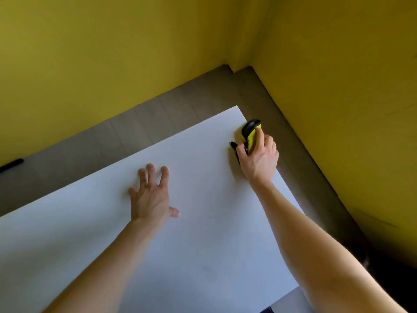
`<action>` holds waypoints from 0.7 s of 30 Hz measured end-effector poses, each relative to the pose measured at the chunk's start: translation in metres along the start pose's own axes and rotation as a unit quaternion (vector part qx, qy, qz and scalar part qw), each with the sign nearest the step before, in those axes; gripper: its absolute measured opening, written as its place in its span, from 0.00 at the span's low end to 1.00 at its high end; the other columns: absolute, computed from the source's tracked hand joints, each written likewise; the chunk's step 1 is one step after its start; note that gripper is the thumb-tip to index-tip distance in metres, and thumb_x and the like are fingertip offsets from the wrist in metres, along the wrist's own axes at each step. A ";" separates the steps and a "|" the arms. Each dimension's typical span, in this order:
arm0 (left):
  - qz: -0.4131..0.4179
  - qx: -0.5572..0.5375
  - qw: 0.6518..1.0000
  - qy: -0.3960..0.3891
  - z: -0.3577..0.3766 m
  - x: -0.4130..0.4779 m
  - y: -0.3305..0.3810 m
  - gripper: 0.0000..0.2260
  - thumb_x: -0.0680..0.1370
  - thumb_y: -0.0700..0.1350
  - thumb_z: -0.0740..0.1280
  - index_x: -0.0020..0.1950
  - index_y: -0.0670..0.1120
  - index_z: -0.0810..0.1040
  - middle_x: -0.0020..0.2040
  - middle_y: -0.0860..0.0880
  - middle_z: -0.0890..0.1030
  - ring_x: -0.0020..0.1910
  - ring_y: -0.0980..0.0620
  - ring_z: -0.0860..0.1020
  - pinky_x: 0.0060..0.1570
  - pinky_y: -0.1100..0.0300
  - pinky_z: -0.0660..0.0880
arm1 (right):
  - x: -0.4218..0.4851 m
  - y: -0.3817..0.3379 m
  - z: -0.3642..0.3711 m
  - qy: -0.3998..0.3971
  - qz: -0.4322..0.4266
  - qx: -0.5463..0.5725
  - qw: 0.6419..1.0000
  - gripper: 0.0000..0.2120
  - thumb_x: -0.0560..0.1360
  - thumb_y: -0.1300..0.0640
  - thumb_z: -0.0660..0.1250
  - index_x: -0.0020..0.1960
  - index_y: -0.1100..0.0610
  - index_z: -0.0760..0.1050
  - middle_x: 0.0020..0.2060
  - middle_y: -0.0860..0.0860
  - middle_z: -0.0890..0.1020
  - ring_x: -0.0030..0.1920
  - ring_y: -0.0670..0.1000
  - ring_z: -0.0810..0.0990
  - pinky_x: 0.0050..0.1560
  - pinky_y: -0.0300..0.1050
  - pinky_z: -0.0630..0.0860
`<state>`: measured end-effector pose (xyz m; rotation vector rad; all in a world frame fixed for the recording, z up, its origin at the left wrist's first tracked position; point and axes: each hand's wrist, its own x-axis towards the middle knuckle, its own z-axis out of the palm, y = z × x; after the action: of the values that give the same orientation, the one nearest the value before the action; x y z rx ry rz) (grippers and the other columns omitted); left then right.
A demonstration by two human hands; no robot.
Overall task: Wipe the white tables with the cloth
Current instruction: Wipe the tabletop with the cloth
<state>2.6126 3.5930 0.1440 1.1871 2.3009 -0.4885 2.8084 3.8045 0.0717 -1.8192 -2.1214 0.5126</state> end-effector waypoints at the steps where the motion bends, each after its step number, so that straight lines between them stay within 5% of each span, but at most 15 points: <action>1: -0.001 0.002 1.000 0.001 0.000 0.001 0.001 0.64 0.67 0.69 0.81 0.87 0.52 0.41 0.86 0.40 0.42 0.87 0.38 0.47 0.75 0.36 0.71 | -0.015 0.011 -0.005 0.005 -0.007 -0.007 1.000 0.29 0.78 0.43 0.68 0.74 0.55 0.73 0.58 0.56 0.77 0.60 0.61 0.75 0.63 0.58 0.74; 5: -0.010 0.001 1.000 0.010 -0.002 0.006 0.003 0.64 0.61 0.68 0.85 0.84 0.52 0.49 0.81 0.42 0.50 0.84 0.37 0.53 0.67 0.36 0.77 | -0.062 0.042 -0.025 -0.003 -0.129 -0.058 0.990 0.29 0.75 0.53 0.72 0.74 0.62 0.74 0.64 0.63 0.76 0.65 0.68 0.74 0.75 0.68 0.66; 9: 0.006 -0.018 1.000 -0.018 -0.006 0.001 -0.008 0.63 0.64 0.68 0.83 0.86 0.54 0.45 0.84 0.42 0.46 0.86 0.38 0.49 0.72 0.36 0.73 | -0.129 0.023 -0.042 -0.163 -0.305 -0.046 0.937 0.33 0.81 0.41 0.67 0.79 0.60 0.73 0.74 0.63 0.74 0.79 0.67 0.68 0.82 0.69 0.57; 11: 0.021 -0.027 0.999 -0.036 0.000 -0.011 -0.019 0.60 0.69 0.66 0.81 0.87 0.57 0.42 0.87 0.44 0.39 0.88 0.41 0.44 0.78 0.37 0.67 | -0.127 0.022 -0.056 -0.157 -0.282 -0.002 0.947 0.25 0.85 0.43 0.62 0.77 0.55 0.75 0.75 0.57 0.75 0.79 0.61 0.69 0.82 0.61 0.61; 14: 0.038 -0.048 0.998 -0.034 0.016 -0.032 -0.032 0.52 0.76 0.63 0.77 0.88 0.55 0.47 0.88 0.45 0.40 0.88 0.44 0.45 0.80 0.39 0.64 | -0.098 0.023 -0.067 -0.093 -0.116 -0.039 0.988 0.26 0.81 0.49 0.68 0.76 0.57 0.73 0.71 0.56 0.78 0.73 0.61 0.74 0.71 0.58 0.72; 17: 0.047 -0.092 0.994 -0.028 0.027 -0.052 -0.033 0.44 0.79 0.61 0.75 0.88 0.52 0.55 0.89 0.46 0.47 0.88 0.47 0.49 0.81 0.44 0.62 | -0.081 0.003 -0.063 -0.232 -0.038 -0.044 0.971 0.24 0.78 0.54 0.68 0.72 0.59 0.73 0.64 0.57 0.80 0.66 0.63 0.77 0.63 0.54 0.75; 21: 0.047 -0.282 0.958 -0.021 0.032 -0.086 -0.036 0.34 0.82 0.56 0.74 0.85 0.51 0.65 0.84 0.51 0.65 0.83 0.49 0.64 0.79 0.54 0.64 | -0.089 -0.034 -0.077 -0.299 -0.002 0.020 0.954 0.23 0.77 0.53 0.73 0.70 0.53 0.75 0.54 0.51 0.80 0.53 0.56 0.79 0.48 0.48 0.73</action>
<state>2.6340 3.5007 0.1709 0.9748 2.1220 0.1767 2.8261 3.7171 0.1561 -1.7896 -2.4489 1.2258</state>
